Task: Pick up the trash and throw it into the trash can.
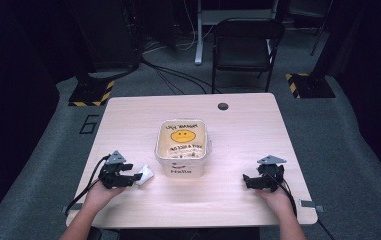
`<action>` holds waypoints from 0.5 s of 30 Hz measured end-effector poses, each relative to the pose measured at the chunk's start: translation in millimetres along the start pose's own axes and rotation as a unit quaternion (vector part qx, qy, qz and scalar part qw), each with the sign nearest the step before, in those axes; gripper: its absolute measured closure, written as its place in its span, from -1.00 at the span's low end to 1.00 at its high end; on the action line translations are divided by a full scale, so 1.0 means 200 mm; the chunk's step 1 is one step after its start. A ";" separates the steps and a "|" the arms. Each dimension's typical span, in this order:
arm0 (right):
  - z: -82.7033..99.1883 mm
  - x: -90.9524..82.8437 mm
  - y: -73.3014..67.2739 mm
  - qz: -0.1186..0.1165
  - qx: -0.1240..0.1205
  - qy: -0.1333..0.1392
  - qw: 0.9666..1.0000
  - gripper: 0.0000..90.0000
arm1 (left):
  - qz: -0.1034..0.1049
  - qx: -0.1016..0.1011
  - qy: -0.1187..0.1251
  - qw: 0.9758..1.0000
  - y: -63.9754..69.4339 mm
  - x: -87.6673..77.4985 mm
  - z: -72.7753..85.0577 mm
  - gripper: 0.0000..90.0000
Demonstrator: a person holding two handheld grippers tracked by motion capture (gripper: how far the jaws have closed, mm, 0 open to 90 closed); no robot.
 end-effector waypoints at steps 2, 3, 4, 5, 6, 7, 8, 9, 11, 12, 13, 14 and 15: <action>0.00 0.00 0.00 0.000 0.000 0.000 1.000 -1.00 | 0.001 -0.002 -0.001 1.000 0.00 0.01 0.00 -0.11; 0.00 0.00 0.00 0.000 0.000 0.000 1.000 -1.00 | 0.002 0.000 -0.001 1.000 0.00 0.01 0.00 -0.12; 0.00 0.00 0.00 0.000 0.000 0.000 1.000 -1.00 | 0.003 0.001 -0.002 1.000 0.01 0.02 0.00 -0.12; 0.00 0.00 0.00 0.000 0.000 0.000 1.000 -1.00 | 0.004 -0.001 -0.002 1.000 0.01 0.02 0.00 -0.13; 0.00 0.00 0.00 0.000 0.000 0.000 1.000 -1.00 | 0.003 0.000 -0.003 1.000 0.01 0.03 0.00 -0.13; 0.00 0.00 0.00 0.000 0.000 0.000 1.000 -1.00 | 0.002 0.002 -0.004 1.000 0.01 0.03 0.00 -0.14; 0.00 0.00 0.00 0.000 0.000 0.000 1.000 -1.00 | 0.003 0.002 -0.006 1.000 0.02 0.04 0.00 -0.14; 0.00 0.00 0.00 0.000 0.000 0.000 1.000 -1.00 | 0.004 0.000 -0.007 1.000 0.02 0.04 0.00 -0.14; 0.00 0.00 0.00 0.000 0.000 0.000 1.000 -1.00 | -0.001 0.008 -0.012 1.000 0.03 0.05 -0.01 -0.14; 0.00 0.00 0.00 0.000 0.000 0.000 1.000 -1.00 | -0.001 0.012 -0.014 1.000 0.03 0.06 -0.01 -0.14; 0.00 0.00 0.00 0.000 0.000 0.000 1.000 -1.00 | -0.001 0.015 -0.016 1.000 0.04 0.06 -0.02 -0.14; 0.00 0.00 0.00 0.000 0.000 0.000 1.000 -1.00 | 0.000 0.017 -0.017 1.000 0.04 0.07 -0.02 -0.14; 0.00 0.00 0.00 0.000 0.000 0.000 1.000 -1.00 | -0.001 0.019 -0.021 1.000 0.05 0.08 -0.02 -0.13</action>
Point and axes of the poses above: each handheld gripper's, and its own axes: x roughly forward along the jaws, z roughly out of its underside, y roughly to its right, the point moved 5 cm from there along x, roughly forward along the jaws, and after that the axes turned 11 degrees about -y, right-handed, at the moved point
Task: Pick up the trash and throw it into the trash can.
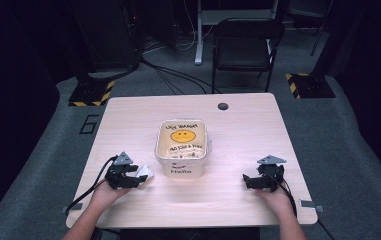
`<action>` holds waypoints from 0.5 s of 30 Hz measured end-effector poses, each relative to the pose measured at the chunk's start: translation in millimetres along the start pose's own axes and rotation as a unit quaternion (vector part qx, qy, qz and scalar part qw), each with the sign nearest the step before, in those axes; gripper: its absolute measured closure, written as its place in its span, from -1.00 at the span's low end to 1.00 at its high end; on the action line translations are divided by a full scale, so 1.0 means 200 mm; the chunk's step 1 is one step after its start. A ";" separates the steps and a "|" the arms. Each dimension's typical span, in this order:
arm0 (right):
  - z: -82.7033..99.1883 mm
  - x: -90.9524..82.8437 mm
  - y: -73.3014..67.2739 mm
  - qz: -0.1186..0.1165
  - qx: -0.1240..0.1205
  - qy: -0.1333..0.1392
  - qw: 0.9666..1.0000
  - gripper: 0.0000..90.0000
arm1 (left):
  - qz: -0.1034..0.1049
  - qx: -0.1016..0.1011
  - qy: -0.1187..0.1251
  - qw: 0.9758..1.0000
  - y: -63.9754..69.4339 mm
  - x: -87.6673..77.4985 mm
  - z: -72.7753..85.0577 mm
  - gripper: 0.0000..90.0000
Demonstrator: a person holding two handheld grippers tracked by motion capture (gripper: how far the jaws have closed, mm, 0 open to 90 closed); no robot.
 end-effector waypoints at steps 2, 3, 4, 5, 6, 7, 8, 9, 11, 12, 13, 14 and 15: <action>0.00 0.00 0.00 0.000 0.000 0.000 1.000 -1.00 | -0.002 0.001 -0.005 1.000 0.00 0.01 0.00 -0.12; 0.00 0.00 0.00 0.000 0.000 0.000 1.000 -1.00 | -0.002 0.001 -0.005 1.000 0.00 0.01 0.00 -0.11; 0.00 0.00 0.00 0.000 0.000 0.000 1.000 -1.00 | -0.002 0.003 -0.011 1.000 0.00 0.02 0.00 -0.09; 0.00 0.00 0.00 0.000 0.000 0.000 1.000 -1.00 | -0.002 0.003 -0.011 1.000 0.00 0.02 0.00 -0.07; 0.00 0.00 0.00 0.000 0.000 0.000 1.000 -1.00 | -0.003 0.002 -0.013 1.000 0.00 0.03 0.00 -0.07; 0.00 0.00 0.00 0.000 0.000 0.000 1.000 -1.00 | -0.005 0.003 -0.012 1.000 0.00 0.03 0.00 -0.05; 0.00 0.00 0.00 0.000 0.000 0.000 1.000 -1.00 | -0.004 0.005 -0.021 1.000 0.00 0.04 0.01 0.00; 0.00 0.00 0.00 0.000 0.000 0.000 1.000 -1.00 | -0.004 0.005 -0.021 1.000 0.00 0.04 0.01 0.03; 0.00 0.00 0.00 0.000 0.000 0.000 1.000 -1.00 | -0.007 0.006 -0.023 1.000 0.00 0.05 0.01 0.07; 0.00 0.00 0.00 -0.001 0.000 0.001 1.000 -1.00 | -0.006 0.010 -0.028 1.000 0.00 0.04 0.01 0.13; 0.00 0.00 0.00 -0.001 0.000 0.001 1.000 -1.00 | -0.006 0.010 -0.028 1.000 0.00 0.04 0.01 0.16; 0.00 0.00 0.00 0.000 0.000 0.001 1.000 -1.00 | -0.007 0.011 -0.029 0.999 0.00 0.04 0.01 0.18; 0.00 0.00 0.00 0.000 0.000 0.001 1.000 -1.00 | -0.005 0.004 -0.024 1.000 0.00 0.04 0.01 0.18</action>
Point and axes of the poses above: each handheld gripper's, and its own axes: x roughly forward along the jaws, z roughly out of its underside, y roughly to its right, the point moved 5 cm from there along x, roughly forward along the jaws, and after that the axes turned 11 degrees about -y, right-handed, at the moved point
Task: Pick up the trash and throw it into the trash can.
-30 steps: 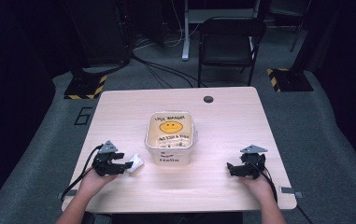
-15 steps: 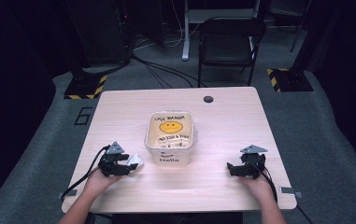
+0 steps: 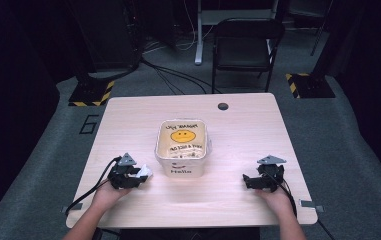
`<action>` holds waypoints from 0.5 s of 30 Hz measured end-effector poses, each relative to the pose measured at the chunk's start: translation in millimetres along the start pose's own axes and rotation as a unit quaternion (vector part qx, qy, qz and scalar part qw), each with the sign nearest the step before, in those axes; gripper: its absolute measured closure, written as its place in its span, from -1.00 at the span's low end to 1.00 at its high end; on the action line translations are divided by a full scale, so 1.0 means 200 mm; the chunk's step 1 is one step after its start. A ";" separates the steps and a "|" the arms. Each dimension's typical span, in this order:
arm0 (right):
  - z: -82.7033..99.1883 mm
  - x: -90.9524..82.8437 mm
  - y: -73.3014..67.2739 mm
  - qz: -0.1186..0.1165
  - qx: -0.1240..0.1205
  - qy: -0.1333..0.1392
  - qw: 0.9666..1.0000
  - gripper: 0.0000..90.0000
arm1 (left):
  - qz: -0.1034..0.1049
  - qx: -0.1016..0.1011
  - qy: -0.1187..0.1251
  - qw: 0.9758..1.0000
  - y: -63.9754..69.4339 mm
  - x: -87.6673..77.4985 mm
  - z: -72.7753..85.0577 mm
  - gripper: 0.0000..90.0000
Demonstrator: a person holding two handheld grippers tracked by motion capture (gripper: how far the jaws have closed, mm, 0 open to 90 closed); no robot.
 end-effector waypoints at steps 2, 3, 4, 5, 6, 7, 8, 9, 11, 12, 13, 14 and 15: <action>0.00 0.00 0.00 0.000 0.000 0.000 1.000 -1.00 | -0.004 0.007 -0.001 1.000 -0.01 -0.01 0.00 0.20; 0.00 0.00 0.00 -0.001 0.002 0.000 1.000 -1.00 | -0.002 0.005 0.002 1.000 -0.01 -0.01 0.00 0.20; 0.00 0.00 0.00 -0.001 0.002 0.000 1.000 -1.00 | -0.003 0.004 0.006 1.000 -0.02 -0.03 -0.01 0.21; 0.00 0.00 0.00 0.000 0.000 0.000 1.000 -1.00 | -0.002 0.001 0.006 1.000 -0.03 -0.04 -0.01 0.22; 0.00 0.00 0.00 0.000 0.000 0.000 1.000 -1.00 | 0.000 0.002 0.008 1.000 -0.03 -0.05 -0.01 0.22; 0.00 0.00 0.00 0.000 0.000 0.000 1.000 -1.00 | 0.002 0.003 0.008 1.000 -0.03 -0.05 -0.01 0.22; 0.00 0.00 0.00 0.000 0.000 0.000 1.000 -1.00 | 0.002 0.004 0.009 1.000 -0.04 -0.06 -0.01 0.23; 0.00 0.00 0.00 0.000 0.000 0.000 1.000 -1.00 | 0.003 0.003 0.010 1.000 -0.04 -0.07 -0.01 0.23; 0.00 0.00 0.00 0.000 0.000 0.000 1.000 -1.00 | -0.002 0.007 0.011 1.000 -0.04 -0.09 -0.02 0.24; 0.00 0.00 0.00 0.000 0.000 0.000 1.000 -1.00 | -0.006 0.008 0.010 1.000 -0.04 -0.10 -0.02 0.24; 0.00 0.00 0.00 0.000 0.000 0.000 1.000 -1.00 | -0.003 0.002 0.011 1.000 -0.05 -0.12 -0.03 0.24; 0.00 0.00 0.00 0.000 0.000 0.000 1.000 -1.00 | -0.002 -0.003 0.011 1.000 -0.06 -0.13 -0.03 0.25; 0.00 0.00 0.00 -0.001 0.003 0.001 1.000 -1.00 | -0.006 -0.003 0.009 1.000 -0.06 -0.15 -0.04 0.25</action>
Point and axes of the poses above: each handheld gripper's, and its own axes: x roughly forward along the jaws, z roughly out of its underside, y roughly to its right, the point moved 5 cm from there along x, roughly forward along the jaws, and after that the axes turned 11 degrees about -y, right-handed, at the moved point
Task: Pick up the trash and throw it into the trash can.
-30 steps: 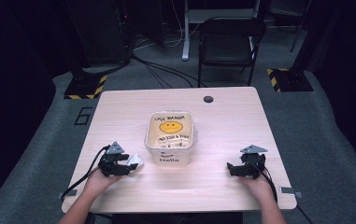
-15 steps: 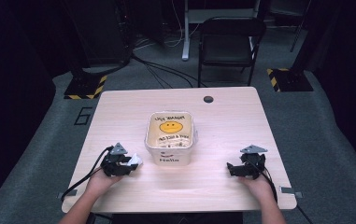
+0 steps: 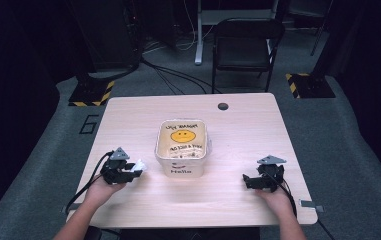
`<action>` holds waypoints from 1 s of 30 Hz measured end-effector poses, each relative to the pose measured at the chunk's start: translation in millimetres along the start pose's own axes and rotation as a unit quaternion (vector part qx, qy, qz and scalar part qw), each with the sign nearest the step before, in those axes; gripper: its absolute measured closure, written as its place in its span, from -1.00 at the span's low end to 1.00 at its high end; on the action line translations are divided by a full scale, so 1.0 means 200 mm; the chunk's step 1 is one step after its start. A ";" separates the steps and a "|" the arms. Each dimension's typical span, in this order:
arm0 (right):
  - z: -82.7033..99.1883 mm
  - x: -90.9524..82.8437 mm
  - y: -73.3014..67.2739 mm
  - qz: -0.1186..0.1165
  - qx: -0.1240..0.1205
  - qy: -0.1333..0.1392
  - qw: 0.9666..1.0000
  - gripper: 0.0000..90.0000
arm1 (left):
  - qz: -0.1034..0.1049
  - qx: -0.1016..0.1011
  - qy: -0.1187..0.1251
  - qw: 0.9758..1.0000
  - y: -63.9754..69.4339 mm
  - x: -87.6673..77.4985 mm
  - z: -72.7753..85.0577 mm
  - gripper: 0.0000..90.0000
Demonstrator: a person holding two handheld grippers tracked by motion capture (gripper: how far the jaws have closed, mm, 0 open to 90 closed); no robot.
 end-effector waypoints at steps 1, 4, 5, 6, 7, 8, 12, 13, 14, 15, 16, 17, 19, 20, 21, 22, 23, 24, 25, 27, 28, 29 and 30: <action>0.00 0.00 0.00 0.000 0.000 0.000 1.000 -1.00 | 0.000 0.000 0.000 1.000 0.00 0.00 0.00 0.25; 0.00 0.00 0.00 0.001 -0.002 0.000 1.000 -1.00 | -0.007 0.001 0.009 1.000 -0.01 -0.04 -0.02 0.25; 0.00 0.00 0.00 0.001 -0.002 0.000 1.000 -1.00 | -0.005 0.000 0.010 1.000 -0.01 -0.06 -0.03 0.25; 0.00 0.00 0.00 0.001 -0.003 0.000 1.000 -1.00 | -0.003 -0.003 0.015 1.000 -0.01 -0.07 -0.03 0.25; 0.00 0.00 0.00 0.001 -0.003 0.000 1.000 -1.00 | -0.005 -0.001 0.016 1.000 -0.01 -0.09 -0.04 0.25; 0.00 0.00 0.00 0.001 -0.003 -0.001 1.000 -1.00 | -0.008 -0.004 0.020 1.000 -0.01 -0.10 -0.05 0.25; 0.00 0.00 0.00 0.001 -0.003 0.000 1.000 -1.00 | 0.003 -0.004 0.027 1.000 -0.01 -0.17 -0.08 0.25; 0.00 0.00 0.00 0.001 -0.003 -0.001 1.000 -1.00 | 0.002 -0.005 0.032 0.999 -0.01 -0.18 -0.09 0.25; 0.00 0.00 0.00 0.001 -0.002 0.000 1.000 -1.00 | 0.002 -0.005 0.035 0.999 -0.01 -0.19 -0.10 0.25; 0.00 0.00 0.00 0.001 -0.003 0.000 1.000 -1.00 | 0.002 -0.002 0.036 0.999 -0.01 -0.21 -0.10 0.25; 0.00 0.00 0.00 0.001 -0.003 0.000 1.000 -1.00 | 0.006 -0.005 0.038 0.999 0.00 -0.23 -0.12 0.25; 0.00 0.00 0.00 0.001 -0.003 0.000 1.000 -1.00 | 0.006 -0.005 0.038 0.999 0.00 -0.23 -0.12 0.25; 0.00 0.00 0.00 0.000 0.000 0.000 1.000 -1.00 | 0.010 -0.007 0.044 0.999 0.00 -0.27 -0.14 0.25; 0.00 0.00 0.00 0.000 0.000 0.000 1.000 -1.00 | 0.010 -0.007 0.044 0.999 0.00 -0.27 -0.14 0.25; 0.00 0.00 0.00 0.001 0.000 0.000 1.000 -1.00 | 0.009 -0.008 0.048 0.999 0.00 -0.29 -0.15 0.25; 0.00 0.00 0.00 0.001 0.001 0.000 1.000 -1.00 | 0.009 -0.008 0.048 0.999 0.00 -0.30 -0.16 0.25; 0.00 0.00 0.00 0.000 0.002 0.000 1.000 -1.00 | 0.009 -0.008 0.048 0.999 0.00 -0.31 -0.17 0.25; 0.00 0.00 0.00 0.000 0.003 -0.001 1.000 -1.00 | 0.009 -0.007 0.049 0.999 0.00 -0.33 -0.18 0.25; 0.00 0.00 0.00 0.000 0.002 0.000 1.000 -1.00 | 0.011 -0.008 0.052 0.999 0.00 -0.34 -0.19 0.25; 0.00 0.00 0.00 0.000 0.003 -0.001 1.000 -1.00 | 0.011 -0.009 0.057 0.998 0.00 -0.37 -0.21 0.25; 0.00 0.00 0.00 0.000 0.002 0.000 1.000 -1.00 | 0.011 -0.009 0.060 0.998 0.00 -0.39 -0.22 0.25; 0.00 0.00 0.00 0.000 0.002 0.000 1.000 -1.00 | 0.010 -0.006 0.062 0.998 0.00 -0.41 -0.24 0.25; 0.00 0.00 0.00 0.000 0.003 -0.001 1.000 -1.00 | 0.010 -0.006 0.063 0.998 0.00 -0.42 -0.25 0.25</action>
Point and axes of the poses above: each handheld gripper's, and its own axes: x roughly forward along the jaws, z roughly out of its underside, y roughly to its right, the point moved 5 cm from there along x, roughly forward along the jaws, and after that the axes turned 11 degrees about -y, right-handed, at the moved point
